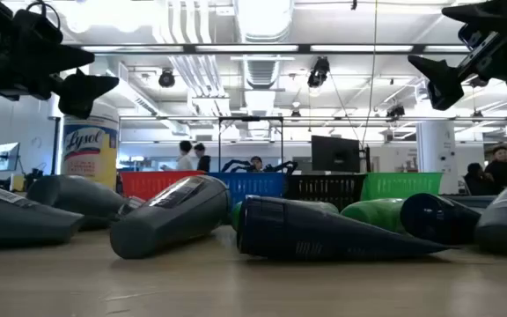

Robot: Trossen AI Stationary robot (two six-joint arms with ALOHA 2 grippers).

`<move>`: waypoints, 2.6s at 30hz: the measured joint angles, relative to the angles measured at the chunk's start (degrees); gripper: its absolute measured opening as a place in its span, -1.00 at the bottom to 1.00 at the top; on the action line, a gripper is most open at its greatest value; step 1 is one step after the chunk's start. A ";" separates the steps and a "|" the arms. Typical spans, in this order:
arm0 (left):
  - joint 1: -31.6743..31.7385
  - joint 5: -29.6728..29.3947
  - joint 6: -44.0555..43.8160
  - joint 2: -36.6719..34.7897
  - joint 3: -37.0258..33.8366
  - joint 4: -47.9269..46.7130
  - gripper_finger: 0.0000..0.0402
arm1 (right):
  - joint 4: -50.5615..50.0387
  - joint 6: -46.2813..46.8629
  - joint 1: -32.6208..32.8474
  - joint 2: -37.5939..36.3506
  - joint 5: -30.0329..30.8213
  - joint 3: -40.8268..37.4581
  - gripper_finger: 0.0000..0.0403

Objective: Pick & Place Travel size toiletries

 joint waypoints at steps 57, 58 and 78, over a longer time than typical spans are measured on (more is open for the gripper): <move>-0.04 0.31 -27.11 0.39 0.26 25.68 0.50 | 7.32 42.49 4.69 6.36 8.62 2.94 0.16; -0.04 0.46 -26.98 0.39 0.26 25.72 0.50 | 3.54 41.94 6.03 8.03 8.16 4.69 0.16; -0.04 0.46 -23.72 0.39 0.26 25.29 0.50 | -53.88 8.18 30.53 59.80 1.68 44.13 0.00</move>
